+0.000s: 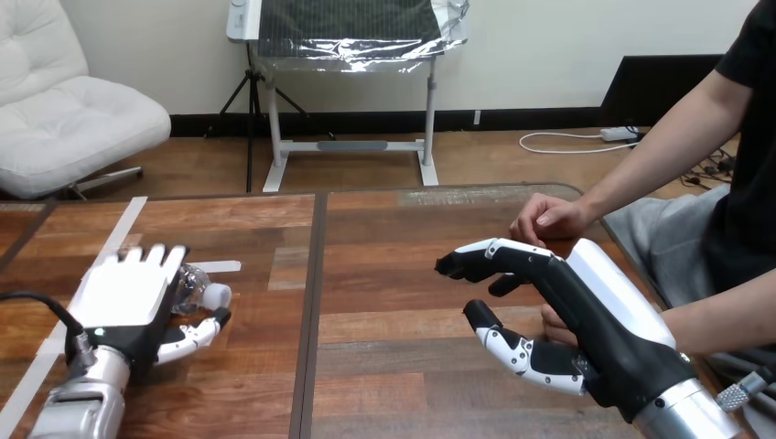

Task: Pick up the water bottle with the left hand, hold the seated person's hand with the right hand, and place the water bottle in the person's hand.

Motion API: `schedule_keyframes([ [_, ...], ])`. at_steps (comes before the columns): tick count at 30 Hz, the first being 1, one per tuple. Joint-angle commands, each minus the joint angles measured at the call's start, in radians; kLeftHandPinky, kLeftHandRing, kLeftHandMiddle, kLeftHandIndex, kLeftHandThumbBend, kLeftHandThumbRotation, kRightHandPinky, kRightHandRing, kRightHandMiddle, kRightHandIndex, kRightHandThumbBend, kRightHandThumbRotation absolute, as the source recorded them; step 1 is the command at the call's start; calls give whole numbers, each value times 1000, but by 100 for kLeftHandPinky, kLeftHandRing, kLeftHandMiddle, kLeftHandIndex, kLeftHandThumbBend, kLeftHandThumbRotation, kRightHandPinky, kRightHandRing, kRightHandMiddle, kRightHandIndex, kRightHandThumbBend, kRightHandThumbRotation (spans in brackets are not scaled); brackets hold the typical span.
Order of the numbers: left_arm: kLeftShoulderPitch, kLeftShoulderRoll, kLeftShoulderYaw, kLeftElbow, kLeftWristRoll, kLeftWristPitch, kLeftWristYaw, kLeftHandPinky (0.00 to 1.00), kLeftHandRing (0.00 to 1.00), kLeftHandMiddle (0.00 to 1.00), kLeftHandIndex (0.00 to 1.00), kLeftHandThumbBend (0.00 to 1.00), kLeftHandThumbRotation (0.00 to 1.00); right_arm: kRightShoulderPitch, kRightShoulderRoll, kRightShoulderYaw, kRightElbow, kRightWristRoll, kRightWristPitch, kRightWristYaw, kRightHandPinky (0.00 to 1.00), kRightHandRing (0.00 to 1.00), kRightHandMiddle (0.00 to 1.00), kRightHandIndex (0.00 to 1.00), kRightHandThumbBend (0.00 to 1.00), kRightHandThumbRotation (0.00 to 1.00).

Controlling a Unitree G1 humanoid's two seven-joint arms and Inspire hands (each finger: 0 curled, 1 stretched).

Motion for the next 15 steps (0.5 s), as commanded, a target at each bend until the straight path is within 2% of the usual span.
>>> schedule_keyframes([
  [1,-135,-32,28,72,-32,2,-18,100,100,100,100,54,100,-53,-12,-6,-18,7,0,0,68,75,75,71,23,0],
  [15,-184,-73,20,145,-60,6,-23,100,100,100,100,51,100,-41,-15,-15,-29,11,1,8,68,75,74,71,23,0],
])
